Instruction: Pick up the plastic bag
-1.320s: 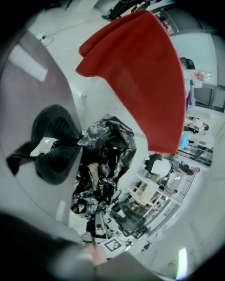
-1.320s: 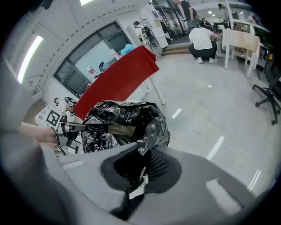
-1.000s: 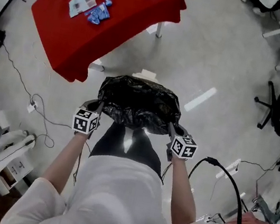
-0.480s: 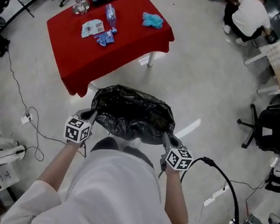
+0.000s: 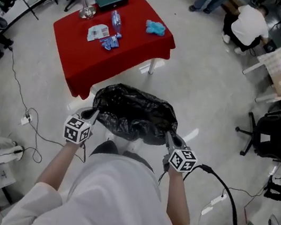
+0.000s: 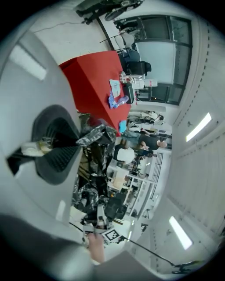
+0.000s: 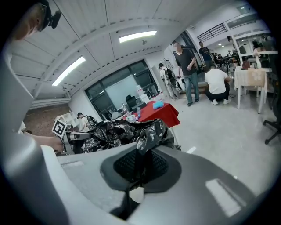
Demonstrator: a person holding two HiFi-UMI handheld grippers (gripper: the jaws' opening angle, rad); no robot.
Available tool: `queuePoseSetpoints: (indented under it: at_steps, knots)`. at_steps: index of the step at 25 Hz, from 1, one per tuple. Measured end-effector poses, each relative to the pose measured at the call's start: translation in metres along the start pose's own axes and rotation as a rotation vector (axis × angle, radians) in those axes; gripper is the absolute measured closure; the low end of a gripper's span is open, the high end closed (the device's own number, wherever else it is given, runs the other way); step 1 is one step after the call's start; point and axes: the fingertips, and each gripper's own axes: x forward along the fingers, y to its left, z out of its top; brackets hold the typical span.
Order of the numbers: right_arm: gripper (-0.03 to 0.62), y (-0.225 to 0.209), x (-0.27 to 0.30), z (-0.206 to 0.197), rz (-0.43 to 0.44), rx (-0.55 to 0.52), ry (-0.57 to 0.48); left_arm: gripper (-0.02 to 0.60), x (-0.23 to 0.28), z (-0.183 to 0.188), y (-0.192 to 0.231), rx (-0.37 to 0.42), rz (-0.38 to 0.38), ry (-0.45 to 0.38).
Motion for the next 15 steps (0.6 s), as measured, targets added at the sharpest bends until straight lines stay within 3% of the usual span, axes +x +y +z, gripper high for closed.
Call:
queuePoseSetpoints:
  at_steps: [15]
  knots:
    - [0.591,0.074,-0.032,0.018,-0.096,-0.048,-0.12,0.575,-0.073,0.023,0.027,0.078,-0.103,-0.108]
